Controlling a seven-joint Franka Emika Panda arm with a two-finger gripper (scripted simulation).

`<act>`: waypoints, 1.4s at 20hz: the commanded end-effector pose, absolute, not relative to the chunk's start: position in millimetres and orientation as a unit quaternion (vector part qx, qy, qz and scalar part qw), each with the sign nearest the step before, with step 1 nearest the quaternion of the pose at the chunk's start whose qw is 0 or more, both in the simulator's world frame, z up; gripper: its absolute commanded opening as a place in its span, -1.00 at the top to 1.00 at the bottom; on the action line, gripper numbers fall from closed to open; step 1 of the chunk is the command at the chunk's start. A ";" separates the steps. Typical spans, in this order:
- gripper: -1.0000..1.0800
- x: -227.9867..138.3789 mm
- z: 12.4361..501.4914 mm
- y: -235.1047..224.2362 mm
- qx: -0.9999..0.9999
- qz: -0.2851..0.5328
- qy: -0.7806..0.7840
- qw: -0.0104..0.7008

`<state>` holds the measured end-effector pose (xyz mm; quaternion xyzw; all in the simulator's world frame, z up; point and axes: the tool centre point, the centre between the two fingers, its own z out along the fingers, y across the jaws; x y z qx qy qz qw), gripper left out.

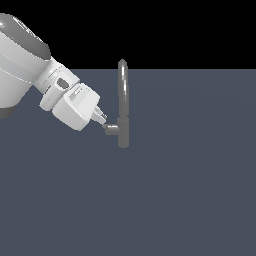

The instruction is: Turn on the faucet by rotating a designated handle.

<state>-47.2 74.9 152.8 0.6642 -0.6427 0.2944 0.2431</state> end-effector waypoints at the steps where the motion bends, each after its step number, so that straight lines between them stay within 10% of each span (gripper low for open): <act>1: 1.00 -54.9 141.0 72.9 0.664 0.292 -0.642 0.248; 28: 1.00 -46.4 68.3 77.3 0.663 0.300 -0.643 0.239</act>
